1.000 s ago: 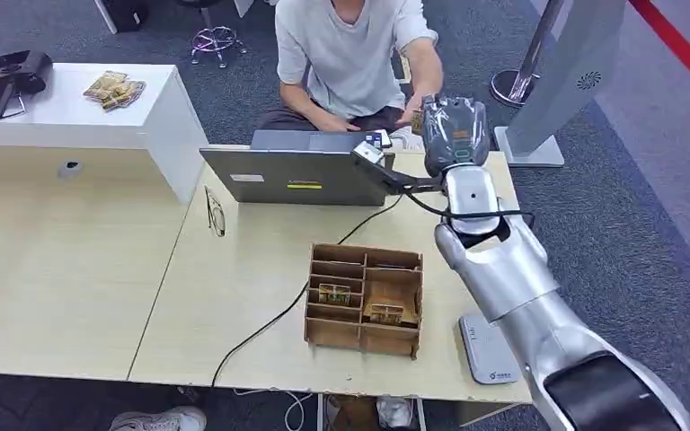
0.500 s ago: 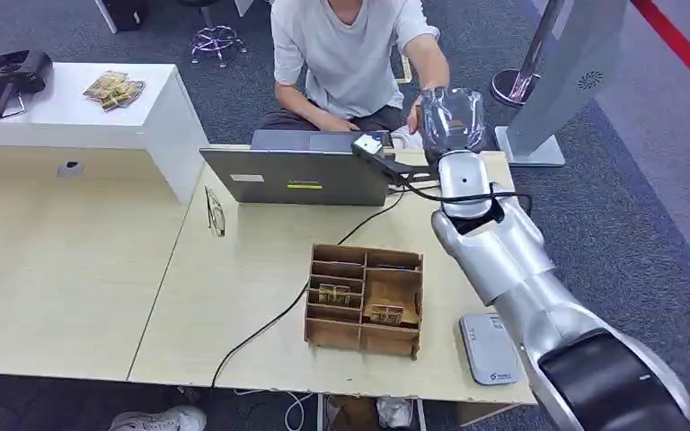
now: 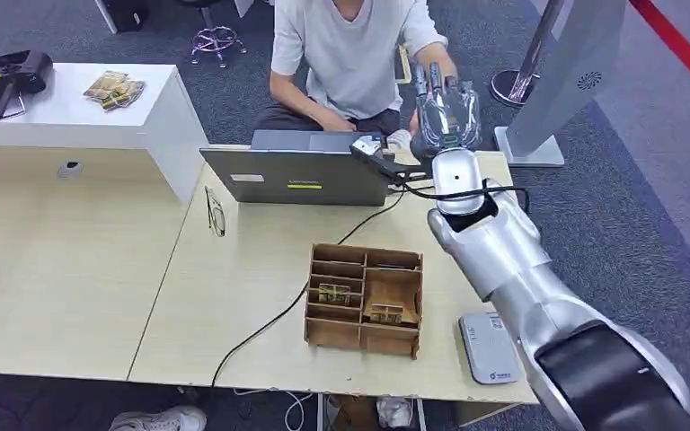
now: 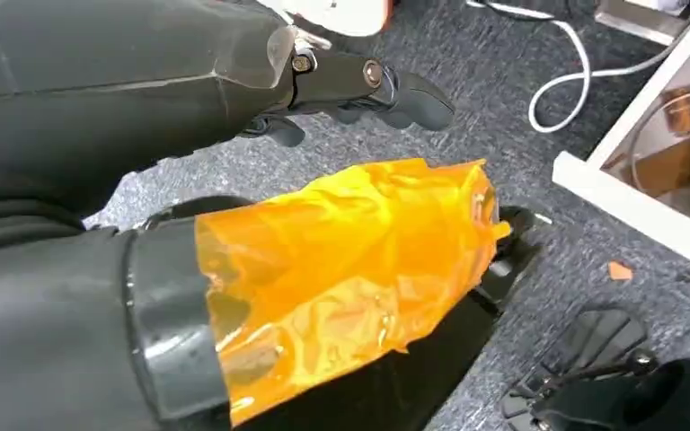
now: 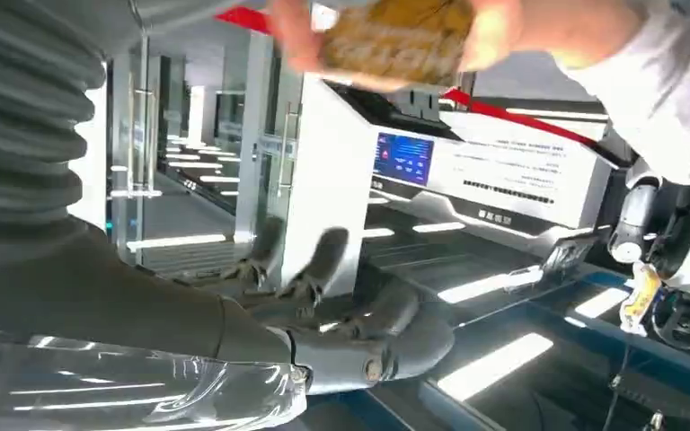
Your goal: Pass the card to the sensor for recognition and then transmit it.
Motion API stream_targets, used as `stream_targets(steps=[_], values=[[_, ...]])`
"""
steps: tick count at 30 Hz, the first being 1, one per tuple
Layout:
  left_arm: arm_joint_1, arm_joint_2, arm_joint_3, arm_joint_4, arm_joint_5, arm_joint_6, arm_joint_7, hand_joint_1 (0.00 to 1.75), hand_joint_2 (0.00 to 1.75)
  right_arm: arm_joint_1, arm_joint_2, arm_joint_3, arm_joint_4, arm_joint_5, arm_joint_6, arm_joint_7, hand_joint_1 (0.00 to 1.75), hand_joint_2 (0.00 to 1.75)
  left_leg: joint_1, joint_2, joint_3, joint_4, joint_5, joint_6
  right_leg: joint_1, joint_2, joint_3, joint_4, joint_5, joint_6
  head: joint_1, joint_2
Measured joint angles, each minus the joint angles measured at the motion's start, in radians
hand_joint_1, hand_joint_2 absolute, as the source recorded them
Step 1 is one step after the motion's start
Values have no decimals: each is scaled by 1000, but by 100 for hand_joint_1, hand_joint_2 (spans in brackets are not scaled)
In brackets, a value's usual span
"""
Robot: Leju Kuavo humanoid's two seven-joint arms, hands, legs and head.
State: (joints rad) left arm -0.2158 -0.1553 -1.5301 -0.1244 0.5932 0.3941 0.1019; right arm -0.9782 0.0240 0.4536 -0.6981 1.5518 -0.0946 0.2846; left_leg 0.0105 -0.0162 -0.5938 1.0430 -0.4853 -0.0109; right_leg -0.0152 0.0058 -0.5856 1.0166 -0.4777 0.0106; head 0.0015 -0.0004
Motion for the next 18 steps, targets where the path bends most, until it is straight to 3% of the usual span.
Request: stream_targets(steps=[8,18], values=[[-2,0,0,0,10,5,0,0,0,8,0,1,-12,-11,-32,-19,0,0,0,0,0,0,0,0,0,0,0,0,0,0,0,0],[0,0,0,0,58,37,-5,0,0,157,-6,-1,-247,-87,-108,-98,0,0,0,1,0,0,0,0,0,1,0,0,0,0,0,0]])
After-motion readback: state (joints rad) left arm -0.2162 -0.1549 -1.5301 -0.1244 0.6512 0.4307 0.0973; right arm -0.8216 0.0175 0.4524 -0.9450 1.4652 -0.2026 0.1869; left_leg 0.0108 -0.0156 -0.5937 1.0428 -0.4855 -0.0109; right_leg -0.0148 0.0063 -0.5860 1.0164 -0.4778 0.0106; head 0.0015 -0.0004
